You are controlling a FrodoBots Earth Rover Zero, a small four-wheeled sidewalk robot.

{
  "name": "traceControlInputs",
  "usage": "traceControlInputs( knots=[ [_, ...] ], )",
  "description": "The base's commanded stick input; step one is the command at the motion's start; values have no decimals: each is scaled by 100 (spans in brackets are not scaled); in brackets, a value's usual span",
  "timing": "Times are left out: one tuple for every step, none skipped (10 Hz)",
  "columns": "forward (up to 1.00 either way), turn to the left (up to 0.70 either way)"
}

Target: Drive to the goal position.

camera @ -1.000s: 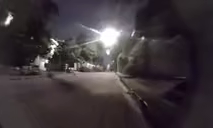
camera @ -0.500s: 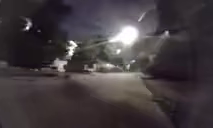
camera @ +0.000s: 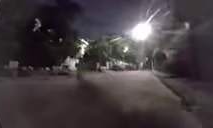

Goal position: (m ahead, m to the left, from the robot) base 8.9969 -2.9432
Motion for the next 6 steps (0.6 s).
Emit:
traceControlInputs(
  knots=[
    [100, -40],
    [100, -40],
    [100, -40],
    [100, -40],
    [100, -40],
    [100, -40]
  ],
)
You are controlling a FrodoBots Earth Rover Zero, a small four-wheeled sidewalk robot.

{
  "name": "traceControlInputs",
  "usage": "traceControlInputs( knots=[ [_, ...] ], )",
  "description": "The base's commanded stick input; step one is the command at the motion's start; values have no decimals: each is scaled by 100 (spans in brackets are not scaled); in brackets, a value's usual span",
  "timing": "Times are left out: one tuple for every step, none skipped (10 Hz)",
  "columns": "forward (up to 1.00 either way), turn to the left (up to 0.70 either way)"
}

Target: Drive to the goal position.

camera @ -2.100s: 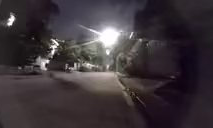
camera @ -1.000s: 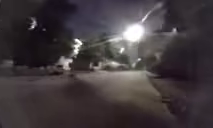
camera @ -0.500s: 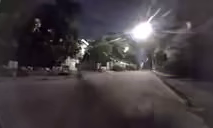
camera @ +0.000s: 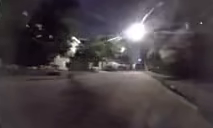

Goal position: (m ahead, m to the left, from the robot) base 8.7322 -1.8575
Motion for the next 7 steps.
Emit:
traceControlInputs(
  knots=[
    [100, -26],
    [100, -1],
    [100, 0],
    [100, 0],
    [100, 0],
    [100, 0],
    [100, 0]
  ],
)
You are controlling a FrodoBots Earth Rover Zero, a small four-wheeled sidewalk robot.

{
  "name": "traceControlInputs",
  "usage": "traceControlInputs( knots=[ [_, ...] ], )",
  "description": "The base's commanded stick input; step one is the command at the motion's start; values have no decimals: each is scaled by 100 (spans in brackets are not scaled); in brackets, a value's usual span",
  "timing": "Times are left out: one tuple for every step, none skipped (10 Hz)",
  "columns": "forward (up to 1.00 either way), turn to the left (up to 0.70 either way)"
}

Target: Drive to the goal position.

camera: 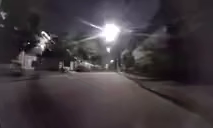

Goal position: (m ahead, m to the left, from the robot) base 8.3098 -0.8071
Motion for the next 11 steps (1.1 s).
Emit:
traceControlInputs(
  knots=[
    [100, 0],
    [100, 0],
    [100, 0],
    [100, 0],
    [100, 0],
    [100, 0],
    [100, 0],
    [100, 0],
    [100, 0],
    [100, 0],
    [100, 0]
  ],
)
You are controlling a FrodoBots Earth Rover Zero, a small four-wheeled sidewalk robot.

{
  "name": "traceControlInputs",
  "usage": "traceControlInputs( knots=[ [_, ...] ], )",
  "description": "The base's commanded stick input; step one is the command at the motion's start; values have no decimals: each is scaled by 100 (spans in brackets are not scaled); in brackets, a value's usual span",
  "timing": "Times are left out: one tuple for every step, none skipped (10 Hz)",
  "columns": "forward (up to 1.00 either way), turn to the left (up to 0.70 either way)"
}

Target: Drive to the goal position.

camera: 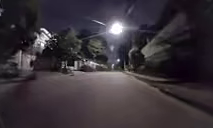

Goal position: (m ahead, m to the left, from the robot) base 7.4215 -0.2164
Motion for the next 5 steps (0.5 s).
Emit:
traceControlInputs(
  knots=[
    [100, 0],
    [100, 0],
    [100, 0],
    [100, 0],
    [100, 0]
  ],
)
